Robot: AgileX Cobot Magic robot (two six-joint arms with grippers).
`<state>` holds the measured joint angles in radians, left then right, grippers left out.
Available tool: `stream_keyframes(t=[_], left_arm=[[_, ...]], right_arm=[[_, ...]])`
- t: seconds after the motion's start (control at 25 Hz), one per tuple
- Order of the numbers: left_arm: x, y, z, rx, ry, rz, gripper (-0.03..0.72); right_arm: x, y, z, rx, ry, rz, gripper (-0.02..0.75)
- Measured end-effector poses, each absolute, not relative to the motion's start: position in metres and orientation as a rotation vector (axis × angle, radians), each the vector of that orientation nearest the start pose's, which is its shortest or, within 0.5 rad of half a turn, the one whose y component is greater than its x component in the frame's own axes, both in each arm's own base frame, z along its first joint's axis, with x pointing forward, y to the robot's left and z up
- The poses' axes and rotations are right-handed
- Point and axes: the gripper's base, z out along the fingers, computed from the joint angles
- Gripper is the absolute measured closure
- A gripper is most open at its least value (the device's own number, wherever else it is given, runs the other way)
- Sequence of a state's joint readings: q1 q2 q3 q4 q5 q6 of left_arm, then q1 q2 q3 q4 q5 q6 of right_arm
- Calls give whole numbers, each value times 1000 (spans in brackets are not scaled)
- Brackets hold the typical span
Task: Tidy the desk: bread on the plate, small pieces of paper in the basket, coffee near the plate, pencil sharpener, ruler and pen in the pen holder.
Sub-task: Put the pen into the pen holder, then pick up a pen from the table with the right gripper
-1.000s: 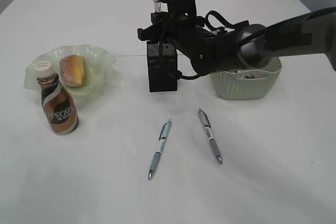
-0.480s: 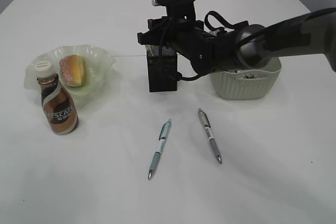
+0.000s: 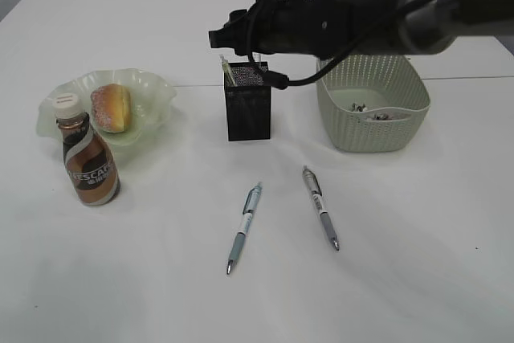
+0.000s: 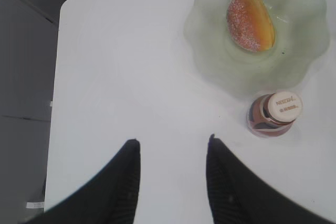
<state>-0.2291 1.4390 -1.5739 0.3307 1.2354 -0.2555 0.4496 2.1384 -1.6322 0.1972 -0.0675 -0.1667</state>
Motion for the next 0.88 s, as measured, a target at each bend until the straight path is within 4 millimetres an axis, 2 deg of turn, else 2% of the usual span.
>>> stream_keyframes(t=[0.12,0.28,0.4,0.64,0.88], left_arm=[[287,-38,412,-9,2514,250,381],[286,-38,412,-11,2523,254,381],[286,-38,411,-12,2527,256,381],[285,-39,411,-14,2535,231,381],[285,-43,410,-14,2548,180,381]], right_arm=[[441,216,253,-431,2002,336,436],[419,210,271,-465,2178,380,436],[413,205,280,-433,2306,415,436],[405,193,287,-400,2509,340,436],[396,185,276,-401,2698,238,436]])
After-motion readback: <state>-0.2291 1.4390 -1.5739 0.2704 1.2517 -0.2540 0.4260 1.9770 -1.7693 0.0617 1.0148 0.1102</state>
